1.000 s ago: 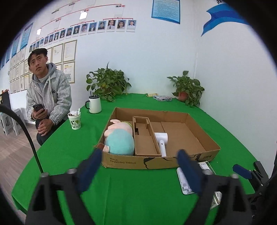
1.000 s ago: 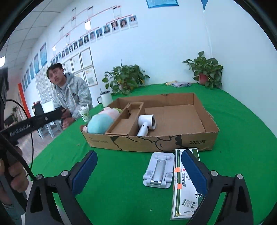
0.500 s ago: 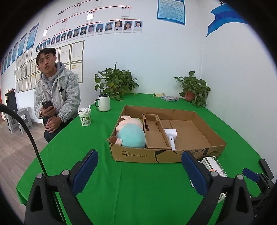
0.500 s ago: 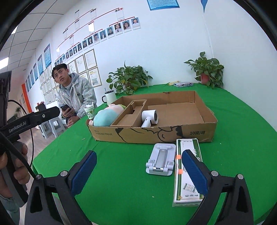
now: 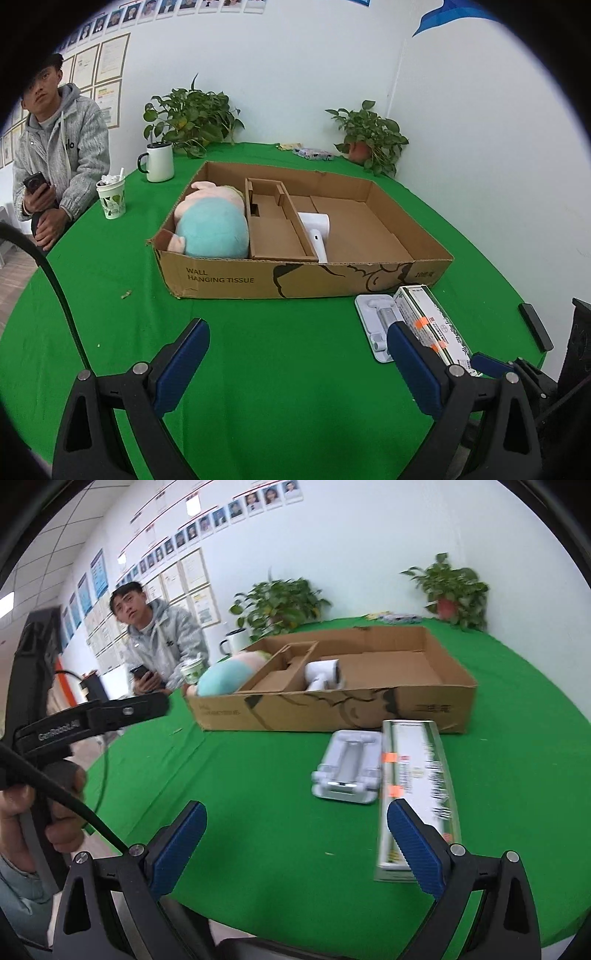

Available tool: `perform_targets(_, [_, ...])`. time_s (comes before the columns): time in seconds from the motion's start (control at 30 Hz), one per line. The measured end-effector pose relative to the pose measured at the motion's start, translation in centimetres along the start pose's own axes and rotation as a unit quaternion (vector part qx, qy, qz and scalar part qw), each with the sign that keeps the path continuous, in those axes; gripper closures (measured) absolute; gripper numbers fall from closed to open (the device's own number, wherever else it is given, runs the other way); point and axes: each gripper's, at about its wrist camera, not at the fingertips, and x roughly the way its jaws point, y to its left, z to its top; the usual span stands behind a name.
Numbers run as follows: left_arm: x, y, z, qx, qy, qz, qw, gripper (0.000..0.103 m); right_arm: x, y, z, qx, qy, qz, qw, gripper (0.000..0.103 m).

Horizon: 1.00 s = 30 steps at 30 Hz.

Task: Organize objects
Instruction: 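Withdraw the right gripper from the box toward the white phone stand, then close the right gripper on the white phone stand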

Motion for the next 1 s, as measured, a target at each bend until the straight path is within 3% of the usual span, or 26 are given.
perform_targets(0.23, [2.2, -0.1, 0.6, -0.004, 0.017, 0.017, 0.9997, 0.007, 6.9, 0.3, 1.4, -0.015, 0.065, -0.010, 0.998, 0.009])
perform_targets(0.53, [6.3, -0.7, 1.4, -0.026, 0.047, -0.014, 0.9984, 0.008, 12.7, -4.2, 3.1, 0.002, 0.143, -0.091, 0.986, 0.013])
perform_targets(0.63, [7.7, -0.4, 1.5, -0.033, 0.066, -0.025, 0.9969, 0.010, 14.6, -4.7, 3.9, 0.014, 0.164, -0.105, 0.981, 0.023])
perform_targets(0.77, [8.3, 0.7, 1.4, -0.036, 0.081, -0.040, 0.9952, 0.010, 15.5, -3.2, 4.1, 0.005, 0.156, -0.104, 0.982, 0.040])
perform_targets(0.83, [8.5, 1.6, 1.2, -0.041, 0.093, -0.052, 0.9934, 0.010, 15.5, -2.4, 3.8, 0.005, 0.154, -0.088, 0.984, 0.040])
perform_targets(1.0, [9.0, 3.5, 0.1, -0.073, 0.133, -0.110, 0.9823, 0.010, 13.6, 0.0, 1.4, -0.030, 0.135, 0.003, 0.990, 0.036])
